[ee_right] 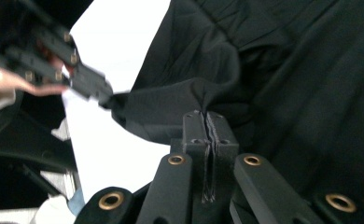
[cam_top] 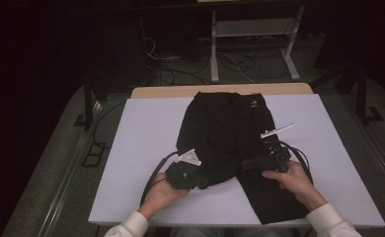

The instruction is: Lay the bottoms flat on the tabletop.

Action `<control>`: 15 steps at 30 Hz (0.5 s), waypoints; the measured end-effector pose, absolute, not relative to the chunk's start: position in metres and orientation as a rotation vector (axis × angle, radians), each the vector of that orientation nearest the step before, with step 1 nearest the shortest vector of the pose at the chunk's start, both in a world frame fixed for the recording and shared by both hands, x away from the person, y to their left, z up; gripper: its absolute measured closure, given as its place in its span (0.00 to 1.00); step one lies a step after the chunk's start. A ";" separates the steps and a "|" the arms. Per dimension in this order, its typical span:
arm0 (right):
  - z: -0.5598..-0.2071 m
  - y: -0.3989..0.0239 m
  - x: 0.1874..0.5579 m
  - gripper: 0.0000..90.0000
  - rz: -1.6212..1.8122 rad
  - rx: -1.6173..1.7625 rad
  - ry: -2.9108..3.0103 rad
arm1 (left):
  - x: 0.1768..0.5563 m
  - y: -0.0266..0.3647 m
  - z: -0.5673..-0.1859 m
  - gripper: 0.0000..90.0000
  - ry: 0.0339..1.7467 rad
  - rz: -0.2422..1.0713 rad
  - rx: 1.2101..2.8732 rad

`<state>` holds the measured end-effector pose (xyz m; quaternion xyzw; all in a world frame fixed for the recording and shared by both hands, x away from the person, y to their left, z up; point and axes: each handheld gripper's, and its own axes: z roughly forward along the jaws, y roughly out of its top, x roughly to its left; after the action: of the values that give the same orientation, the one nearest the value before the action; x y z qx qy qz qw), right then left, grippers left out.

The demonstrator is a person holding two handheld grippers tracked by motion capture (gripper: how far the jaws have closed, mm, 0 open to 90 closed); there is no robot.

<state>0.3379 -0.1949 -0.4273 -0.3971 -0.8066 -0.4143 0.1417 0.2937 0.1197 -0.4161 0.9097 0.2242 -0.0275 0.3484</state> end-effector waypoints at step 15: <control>-0.430 -0.156 0.299 0.96 -1.017 -0.939 -2.347 | 0.276 0.168 -0.405 1.00 0.461 -0.207 2.422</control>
<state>0.2989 -0.1556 -0.4299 -0.3370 -0.8428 -0.3652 0.2068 0.2764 0.1684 -0.4049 0.9250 0.1759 -0.0791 0.3274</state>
